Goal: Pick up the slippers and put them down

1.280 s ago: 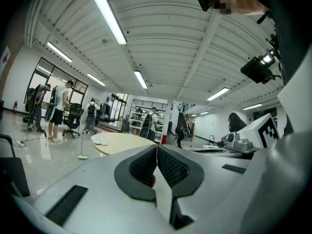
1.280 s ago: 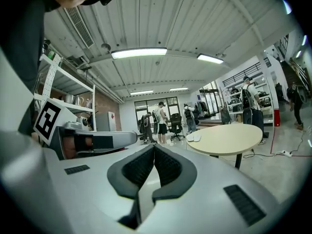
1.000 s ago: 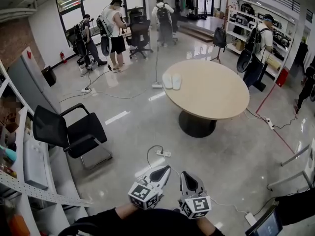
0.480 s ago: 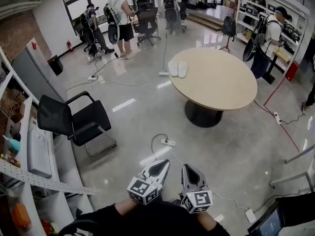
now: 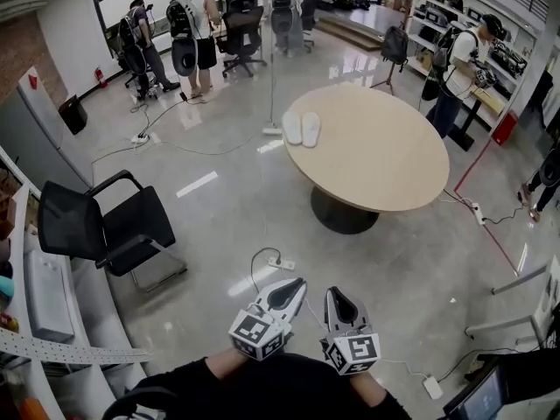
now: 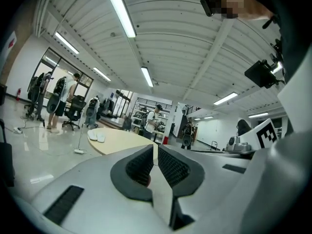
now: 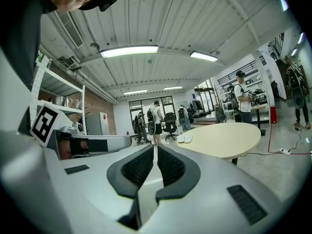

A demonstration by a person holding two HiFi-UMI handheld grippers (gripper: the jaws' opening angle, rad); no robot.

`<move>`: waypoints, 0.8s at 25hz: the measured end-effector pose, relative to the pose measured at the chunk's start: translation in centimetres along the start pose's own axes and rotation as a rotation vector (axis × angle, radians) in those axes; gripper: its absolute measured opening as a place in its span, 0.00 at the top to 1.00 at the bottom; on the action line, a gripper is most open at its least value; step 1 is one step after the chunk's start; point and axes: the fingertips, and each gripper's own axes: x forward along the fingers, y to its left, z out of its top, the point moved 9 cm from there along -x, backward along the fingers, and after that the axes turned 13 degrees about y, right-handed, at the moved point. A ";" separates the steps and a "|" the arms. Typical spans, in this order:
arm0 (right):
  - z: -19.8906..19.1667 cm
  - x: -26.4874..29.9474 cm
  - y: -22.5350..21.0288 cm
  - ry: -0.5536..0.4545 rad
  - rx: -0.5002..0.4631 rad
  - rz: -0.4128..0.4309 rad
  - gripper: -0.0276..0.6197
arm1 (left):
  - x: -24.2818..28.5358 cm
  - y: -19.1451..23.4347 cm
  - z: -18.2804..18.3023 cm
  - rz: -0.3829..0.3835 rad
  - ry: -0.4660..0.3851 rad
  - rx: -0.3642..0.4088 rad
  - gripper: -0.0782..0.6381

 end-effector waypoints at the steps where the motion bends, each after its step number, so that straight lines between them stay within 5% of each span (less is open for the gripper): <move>1: 0.7 1.4 -0.6 0.003 0.001 -0.013 0.93 | 0.9 1.2 0.8 -0.008 -0.001 0.000 0.86; 8: 4.9 11.8 -1.3 0.015 0.013 -0.025 0.93 | 4.3 10.8 5.0 -0.019 0.004 0.006 0.86; 17: 7.6 21.6 -0.4 0.074 0.009 0.031 0.86 | 4.7 21.5 6.3 0.085 0.000 -0.108 0.85; 20: 8.0 23.9 -0.9 0.087 0.027 0.041 0.81 | 5.4 23.6 6.9 0.109 -0.015 -0.127 0.65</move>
